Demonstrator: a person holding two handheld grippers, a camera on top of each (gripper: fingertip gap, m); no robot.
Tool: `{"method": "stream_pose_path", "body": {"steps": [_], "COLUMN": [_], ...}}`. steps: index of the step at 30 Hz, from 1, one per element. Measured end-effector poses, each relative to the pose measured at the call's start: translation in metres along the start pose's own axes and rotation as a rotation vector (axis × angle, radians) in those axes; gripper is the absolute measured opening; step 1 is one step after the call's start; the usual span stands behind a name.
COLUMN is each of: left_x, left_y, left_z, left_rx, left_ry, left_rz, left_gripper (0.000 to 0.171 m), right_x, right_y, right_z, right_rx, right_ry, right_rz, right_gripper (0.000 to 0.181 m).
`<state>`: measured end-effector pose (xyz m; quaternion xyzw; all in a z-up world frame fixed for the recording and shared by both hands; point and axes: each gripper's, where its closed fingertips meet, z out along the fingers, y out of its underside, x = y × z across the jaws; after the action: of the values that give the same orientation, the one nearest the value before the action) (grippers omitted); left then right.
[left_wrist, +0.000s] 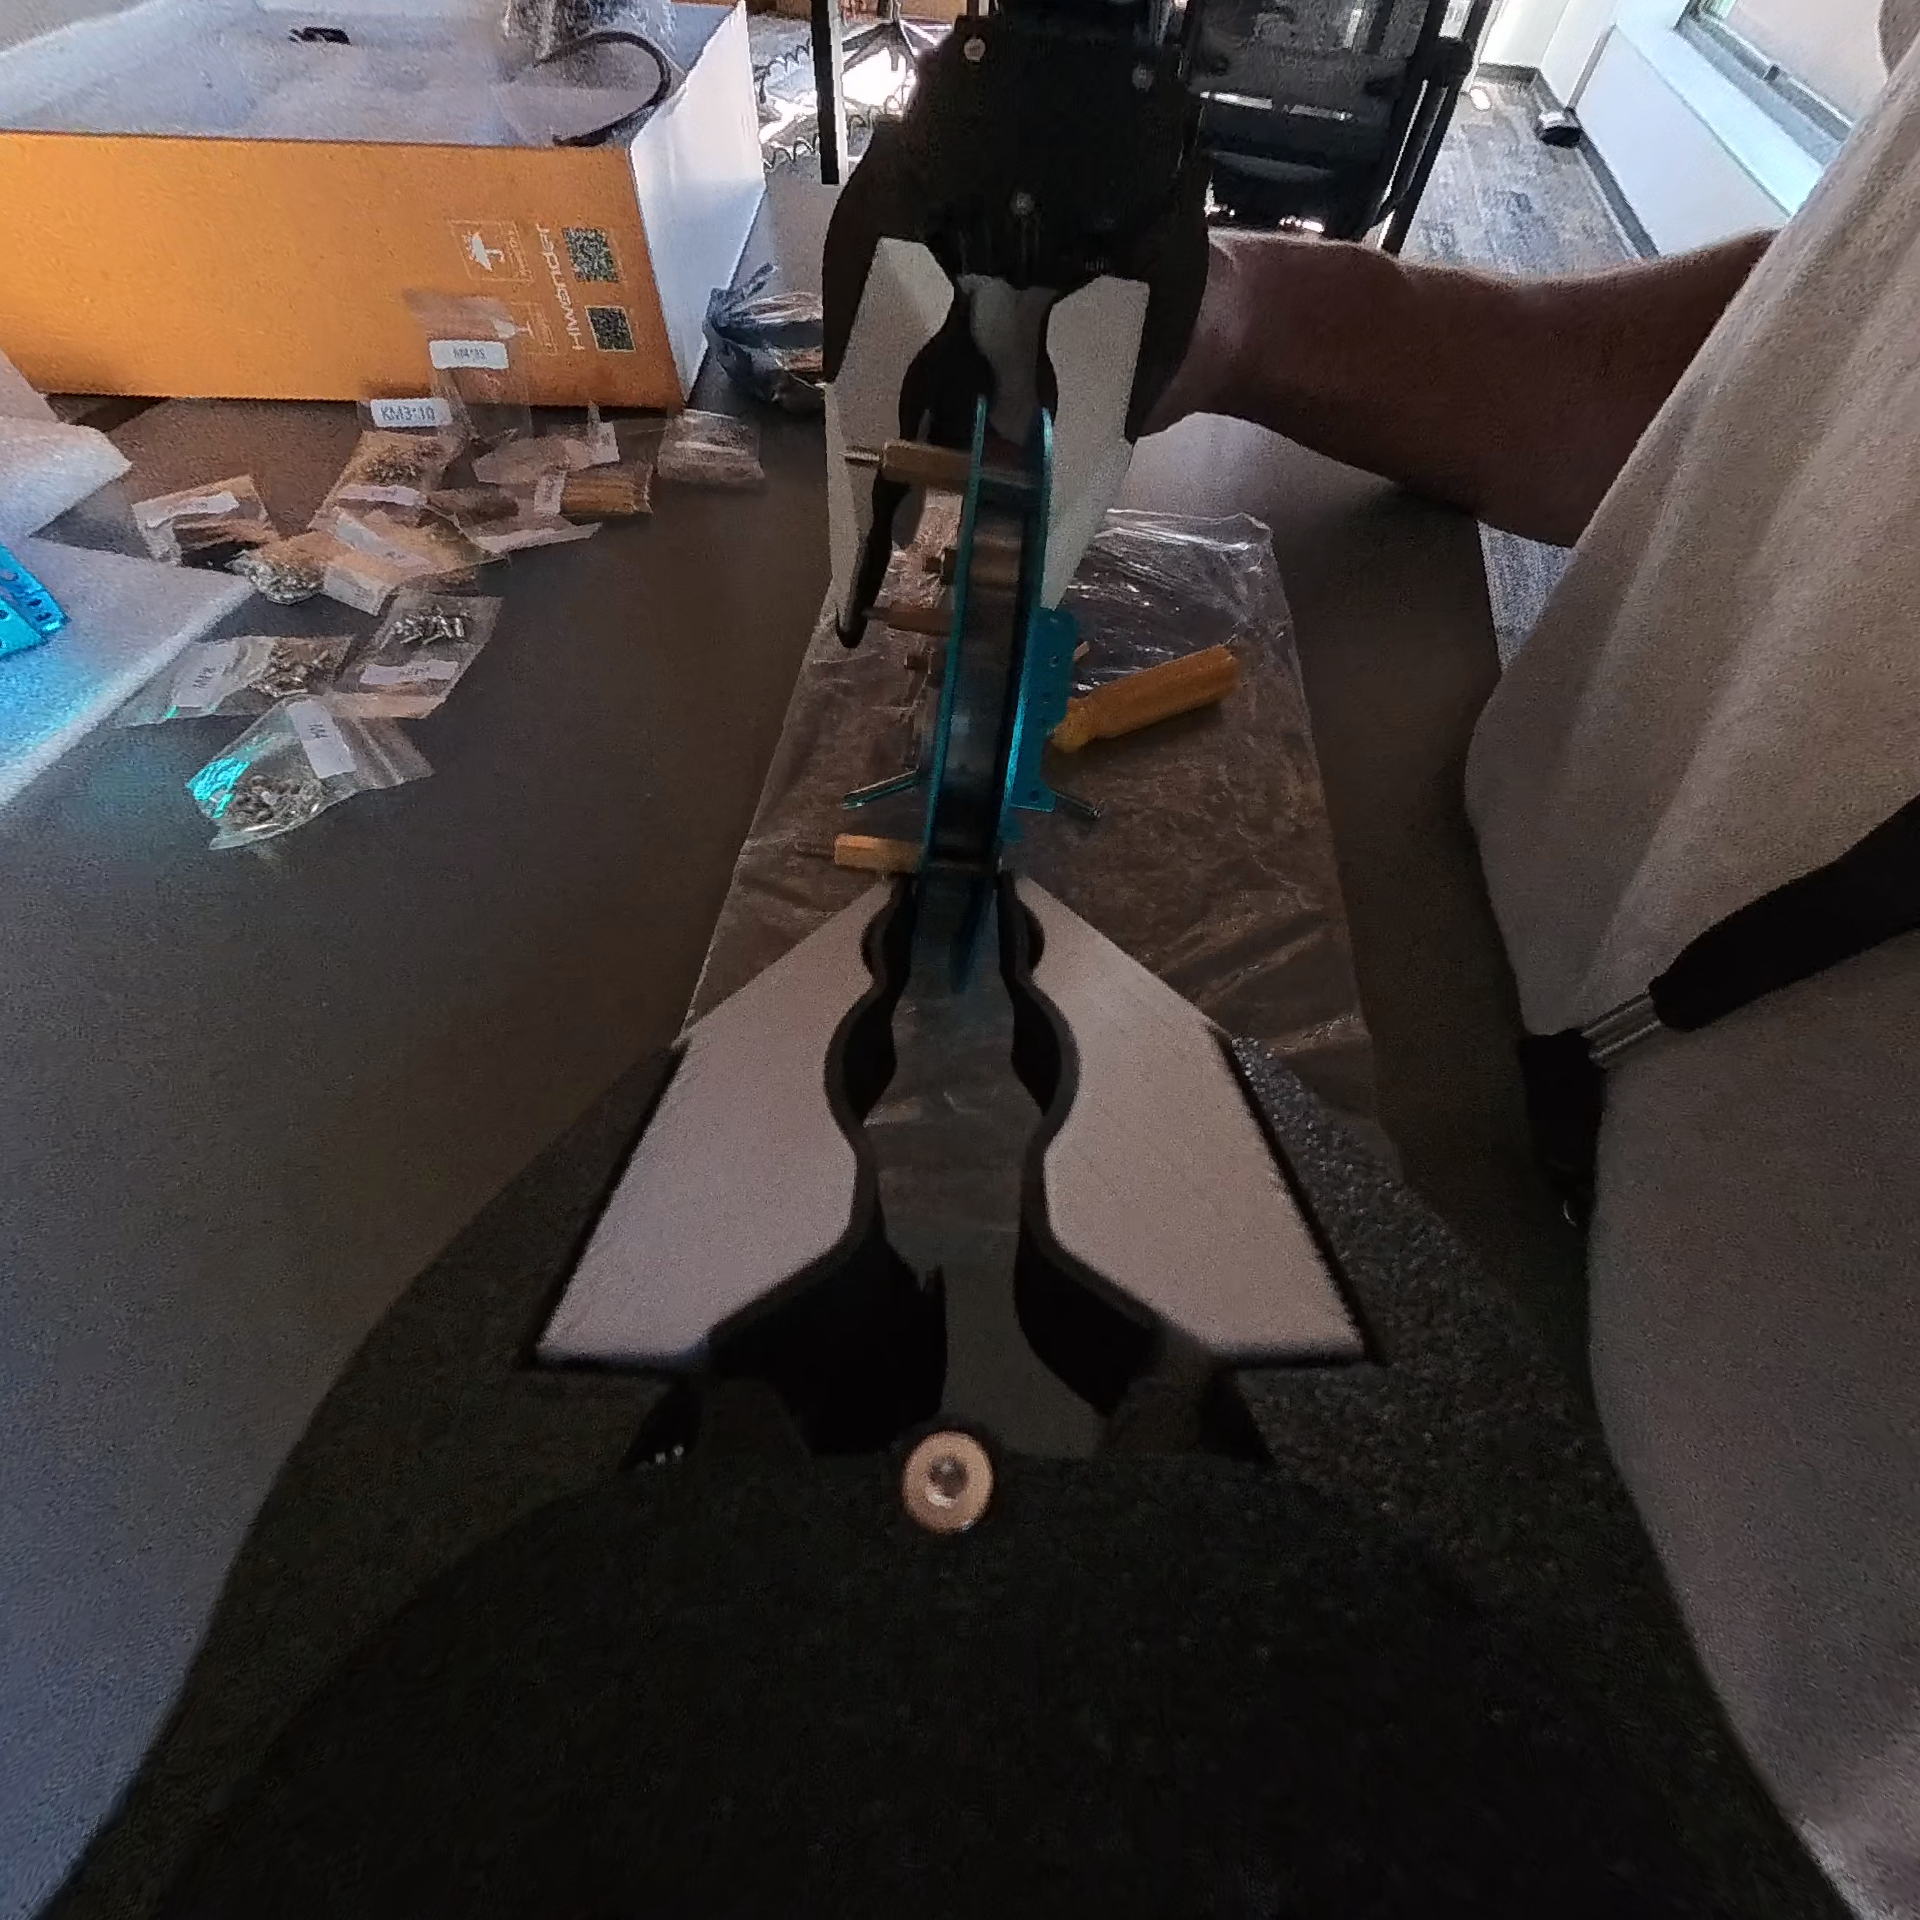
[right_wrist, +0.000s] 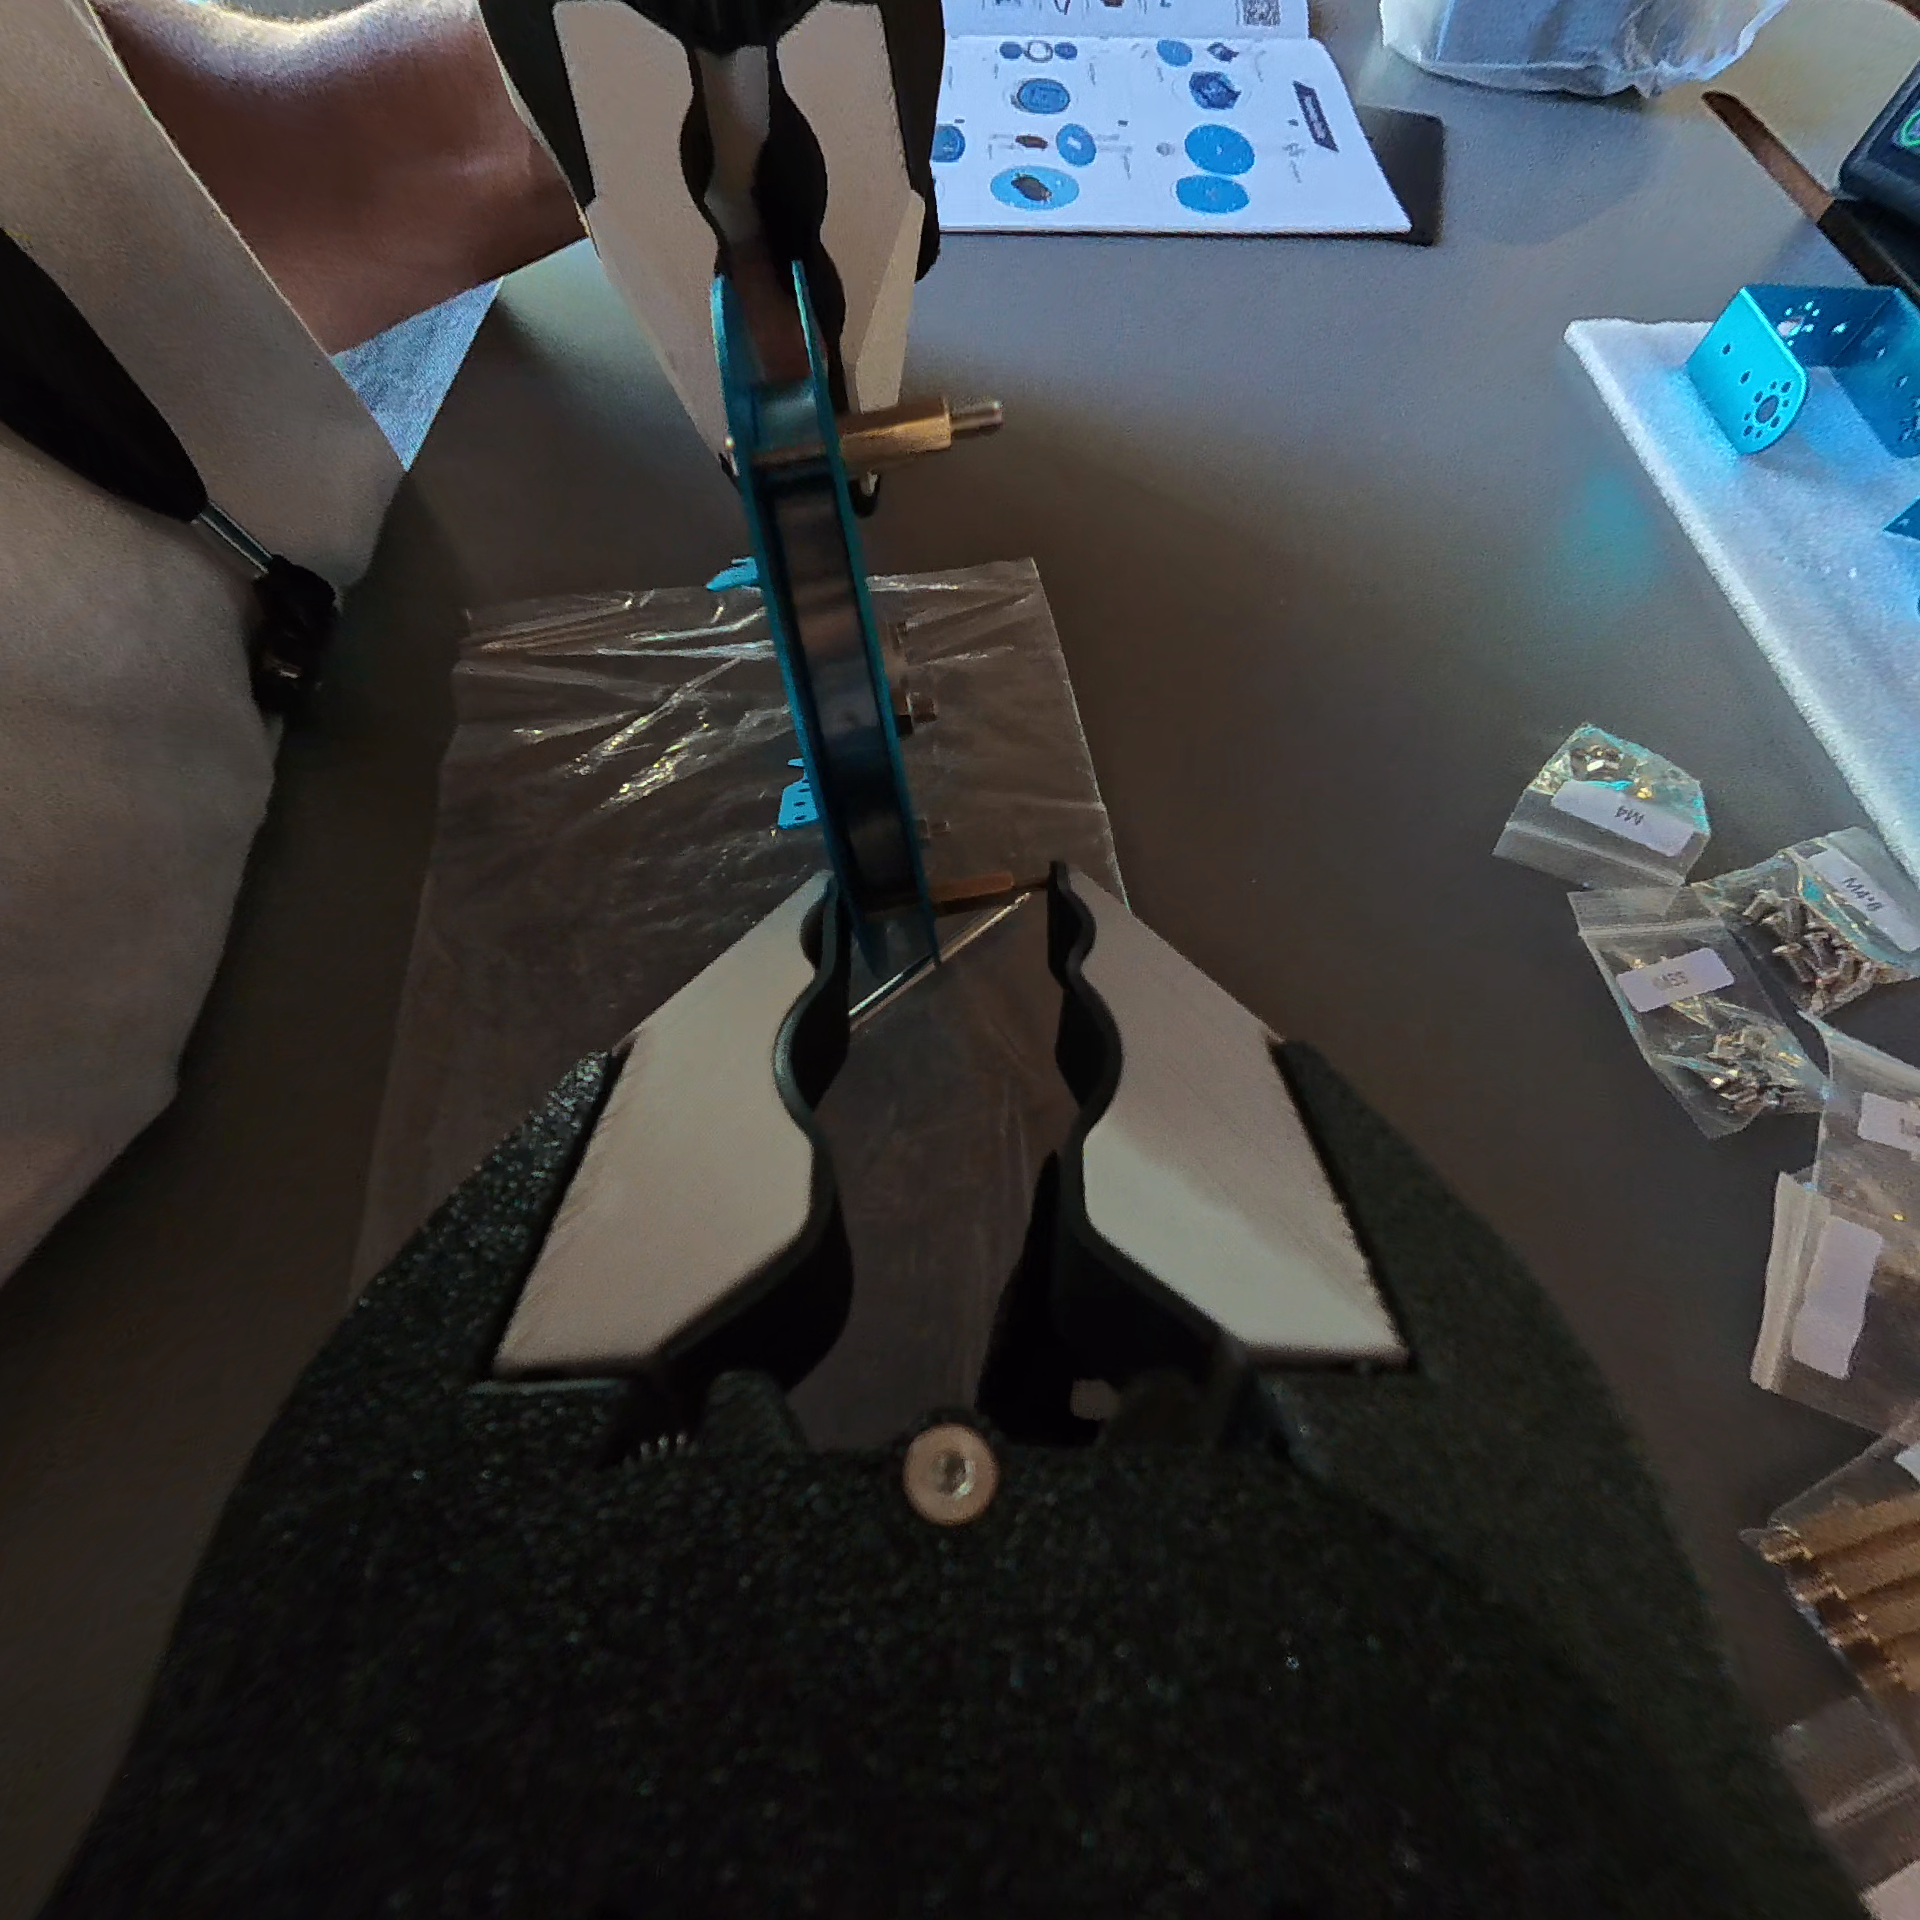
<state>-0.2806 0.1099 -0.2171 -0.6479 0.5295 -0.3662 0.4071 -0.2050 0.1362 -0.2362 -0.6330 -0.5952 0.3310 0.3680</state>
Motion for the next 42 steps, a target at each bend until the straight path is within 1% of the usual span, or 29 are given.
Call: {"method": "stream_pose_path", "body": {"steps": [2,5,7,9,10,12,13,15,17,20,21,25,27,29,30,33,38,40,42], "left_x": [0.001,0.000,0.002,0.003,0.003,0.004,0.005,0.006,0.008,0.011,0.012,0.020,0.020,0.021,0.019,0.011,0.013,0.007,0.006], "left_y": [0.000,-0.001,-0.001,-0.002,0.000,0.000,0.000,-0.001,-0.001,0.001,0.002,0.005,0.005,0.000,-0.002,-0.005,-0.011,-0.012,-0.014], "left_z": [0.000,0.000,0.000,0.000,0.000,0.001,0.001,0.002,0.002,0.003,0.002,0.001,-0.003,-0.010,-0.013,-0.014,-0.015,-0.019,-0.022], "left_rx": [0.001,0.000,-0.003,-0.008,-0.010,-0.012,-0.014,-0.015,-0.016,-0.029,-0.029,-0.018,0.001,0.063,0.095,0.160,0.197,0.209,0.222], "left_ry": [0.003,-0.002,0.002,0.000,-0.002,-0.005,-0.006,-0.014,-0.021,-0.037,-0.041,-0.053,-0.047,0.011,0.027,0.050,0.121,0.117,0.142], "left_rz": [0.000,-0.002,0.005,0.019,0.024,0.032,0.037,0.055,0.068,0.085,0.082,0.060,-0.017,-0.164,-0.238,-0.410,-0.523,-0.573,-0.622], "left_gripper": [0.016,0.016,0.016,0.016,0.016,0.016,0.016,0.016,0.016,0.017,0.017,0.018,0.021,0.023,0.027,0.029,0.026,0.026,0.026], "right_x": [0.000,0.000,-0.001,-0.003,-0.009,-0.019,-0.019,-0.021,-0.032,-0.040,-0.042,-0.052,-0.056,-0.058,-0.060,-0.064,-0.068,-0.072,-0.076], "right_y": [0.001,0.001,0.000,-0.015,-0.026,-0.051,-0.059,-0.063,-0.071,-0.072,-0.070,-0.069,-0.068,-0.066,-0.064,-0.062,-0.060,-0.059,-0.058], "right_z": [0.000,0.000,-0.002,-0.012,-0.019,-0.027,-0.025,-0.014,-0.008,-0.004,-0.004,-0.003,-0.003,-0.004,-0.005,-0.006,-0.006,-0.004,-0.003], "right_rx": [-0.016,-0.008,-0.006,0.050,0.095,0.189,0.211,0.195,0.190,0.140,0.119,0.105,0.099,0.096,0.097,0.097,0.089,0.082,0.076], "right_ry": [0.004,-0.006,-0.008,-0.025,-0.075,-0.192,-0.232,-0.296,-0.384,-0.402,-0.397,-0.413,-0.409,-0.404,-0.404,-0.400,-0.380,-0.384,-0.382], "right_rz": [-0.011,0.029,0.016,0.052,0.091,0.231,0.314,0.454,0.520,0.556,0.558,0.631,0.640,0.645,0.649,0.652,0.637,0.626,0.617], "right_gripper": [0.037,0.036,0.037,0.057,0.056,0.042,0.043,0.043,0.035,0.025,0.019,0.017,0.017,0.016,0.016,0.015,0.015,0.015,0.014]}}
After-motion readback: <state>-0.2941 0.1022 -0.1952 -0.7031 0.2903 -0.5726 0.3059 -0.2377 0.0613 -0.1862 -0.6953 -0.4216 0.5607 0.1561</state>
